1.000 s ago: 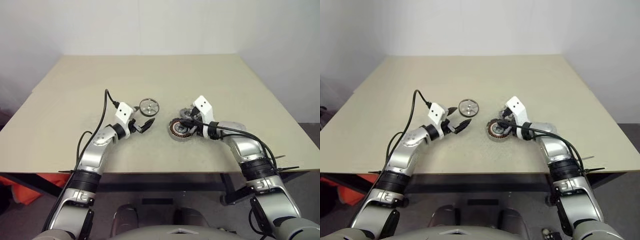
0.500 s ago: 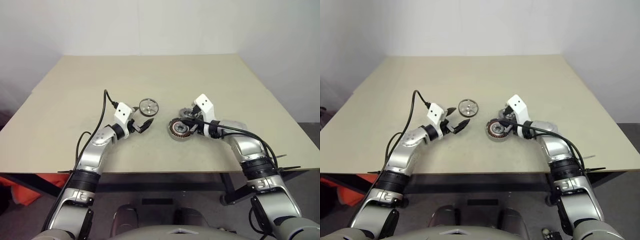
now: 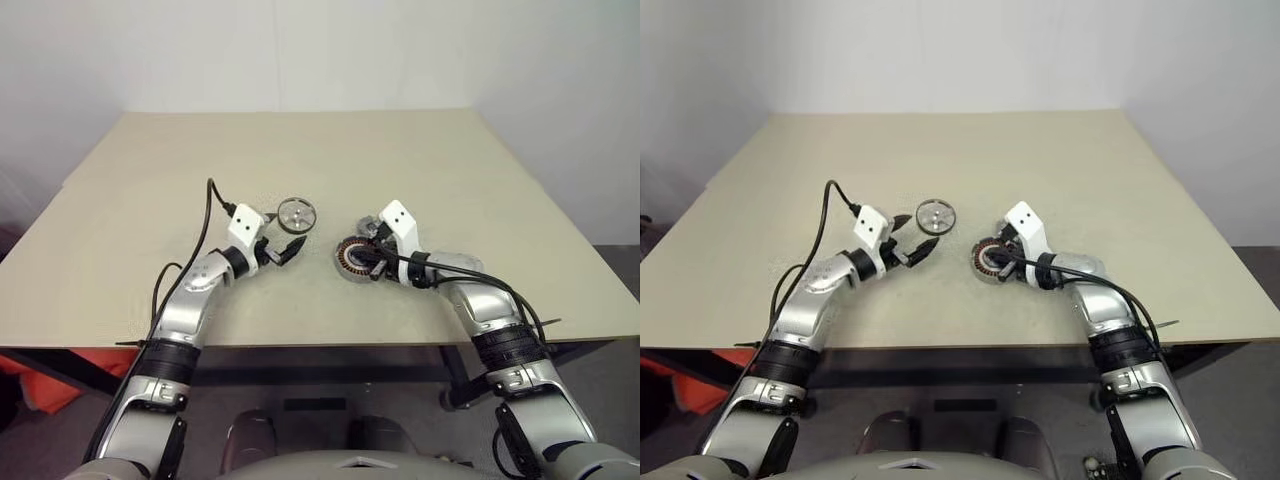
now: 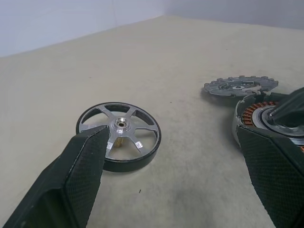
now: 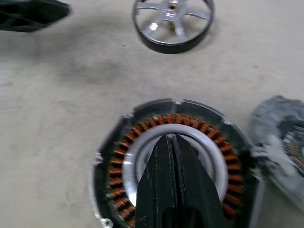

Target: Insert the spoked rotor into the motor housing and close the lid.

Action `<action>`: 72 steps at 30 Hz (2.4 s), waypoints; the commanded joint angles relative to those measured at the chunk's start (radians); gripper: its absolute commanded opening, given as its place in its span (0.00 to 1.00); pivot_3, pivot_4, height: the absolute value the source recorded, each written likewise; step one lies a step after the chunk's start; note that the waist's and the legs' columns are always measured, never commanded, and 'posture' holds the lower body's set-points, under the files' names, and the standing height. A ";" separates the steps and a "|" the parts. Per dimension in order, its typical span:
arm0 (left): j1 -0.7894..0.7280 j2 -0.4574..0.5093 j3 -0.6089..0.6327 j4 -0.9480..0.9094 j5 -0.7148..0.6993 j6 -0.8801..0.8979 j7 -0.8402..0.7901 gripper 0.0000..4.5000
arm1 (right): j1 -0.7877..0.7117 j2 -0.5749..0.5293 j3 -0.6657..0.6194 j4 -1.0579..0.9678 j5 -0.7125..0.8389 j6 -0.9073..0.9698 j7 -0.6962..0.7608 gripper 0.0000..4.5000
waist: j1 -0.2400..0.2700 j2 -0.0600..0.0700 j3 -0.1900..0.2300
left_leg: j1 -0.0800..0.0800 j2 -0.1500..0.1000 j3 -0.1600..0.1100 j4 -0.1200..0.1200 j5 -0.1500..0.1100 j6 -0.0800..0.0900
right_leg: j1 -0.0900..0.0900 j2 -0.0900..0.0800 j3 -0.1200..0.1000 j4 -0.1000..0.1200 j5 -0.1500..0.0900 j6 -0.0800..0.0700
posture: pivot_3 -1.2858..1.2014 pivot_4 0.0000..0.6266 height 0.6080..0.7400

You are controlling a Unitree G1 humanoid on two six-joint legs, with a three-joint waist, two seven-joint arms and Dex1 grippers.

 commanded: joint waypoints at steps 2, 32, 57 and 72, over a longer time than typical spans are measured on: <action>-0.007 0.007 0.023 -0.020 -0.006 -0.014 0.012 1.00 | -0.042 -0.024 -0.045 -0.065 0.029 0.025 0.009 0.01 | 0.001 0.000 0.000 | -0.001 0.000 0.000 0.000 0.000 0.000 | -0.001 0.000 0.000 0.000 0.000 0.000 | 0.52 0.00 1.00; -0.436 -0.138 0.375 0.572 -0.307 0.436 0.236 1.00 | -0.090 -0.046 -0.115 -0.136 0.056 0.045 -0.034 0.01 | 0.008 0.000 0.001 | -0.007 -0.001 0.000 0.000 0.000 0.001 | -0.005 0.000 0.000 -0.001 0.004 -0.007 | 0.52 0.00 1.00; -0.534 -0.190 0.476 0.752 -0.355 0.407 0.225 0.52 | -0.114 -0.035 -0.127 -0.104 0.050 0.031 -0.085 0.00 | 0.015 -0.001 0.002 | -0.009 -0.001 0.000 0.000 -0.001 0.002 | -0.005 -0.001 -0.001 -0.002 0.004 -0.007 | 0.52 0.00 1.00; -0.528 -0.204 0.509 0.728 -0.395 0.458 0.220 0.21 | -0.142 -0.049 -0.156 -0.065 0.032 0.019 -0.134 0.00 | 0.015 -0.002 0.002 | -0.009 -0.001 0.000 0.000 -0.001 0.002 | -0.005 -0.001 -0.001 -0.002 0.004 -0.007 | 0.52 0.00 1.00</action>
